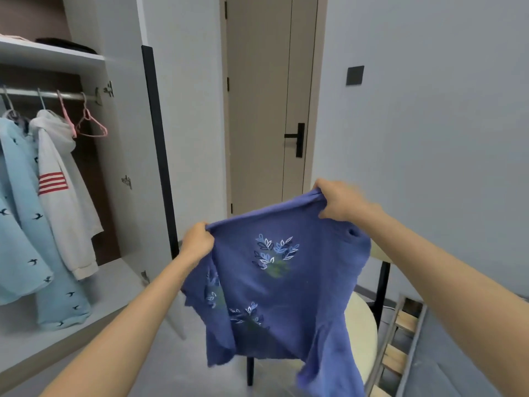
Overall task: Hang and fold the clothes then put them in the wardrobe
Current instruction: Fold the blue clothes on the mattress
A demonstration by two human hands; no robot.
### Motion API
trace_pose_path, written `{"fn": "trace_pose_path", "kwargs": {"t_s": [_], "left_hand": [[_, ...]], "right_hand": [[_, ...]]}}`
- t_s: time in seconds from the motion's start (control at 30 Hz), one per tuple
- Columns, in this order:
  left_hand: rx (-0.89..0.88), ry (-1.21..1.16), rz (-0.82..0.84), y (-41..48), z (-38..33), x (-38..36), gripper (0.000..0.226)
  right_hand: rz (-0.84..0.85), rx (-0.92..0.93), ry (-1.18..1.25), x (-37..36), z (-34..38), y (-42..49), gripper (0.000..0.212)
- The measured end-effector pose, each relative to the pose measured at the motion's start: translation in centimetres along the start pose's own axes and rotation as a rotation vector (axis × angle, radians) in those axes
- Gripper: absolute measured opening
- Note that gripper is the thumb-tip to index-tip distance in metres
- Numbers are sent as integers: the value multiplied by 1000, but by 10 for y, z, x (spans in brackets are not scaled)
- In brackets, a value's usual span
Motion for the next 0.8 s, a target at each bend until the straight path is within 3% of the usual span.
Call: {"fn": "trace_pose_path", "kwargs": {"t_s": [0.07,0.13,0.27,0.33,0.43,0.67,0.8], "left_hand": [[1,-140,54,-1,-11,-8,19],[-105,-119,55,-6,-21,-11,14],[-363,311,40,-17,-26,-12,10],[-396,504,5,-20,-26,-13,20],[-406,595,-79,-22,-34,-12,26],[-337,382,-73,-12,-56,-10,21],[-351,307,-145,-15,-86,-15,25]], "right_hand": [[-51,-32,-95,0,-9,-2,33],[-85,-71,-191,-1,-19,-4,33],[-116,-167,-361,-3,-35,-16,28],[-163,-198,-423,-2,-42,-22,22],[-191,-213,-453,2,-52,-29,18],[-322,-454,-172,32,-98,-65,20],[-417,-638,424,40,-121,-85,16]]}}
Point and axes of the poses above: each hand's wrist, its own y-axis towards the middle knuckle, its own x-axis out of the back of the hand, z = x × y, the point moved 2 cm from there along y, towards the middle knuckle, and after that the axes turned 5 degrees about y, right-handed, at the moved point
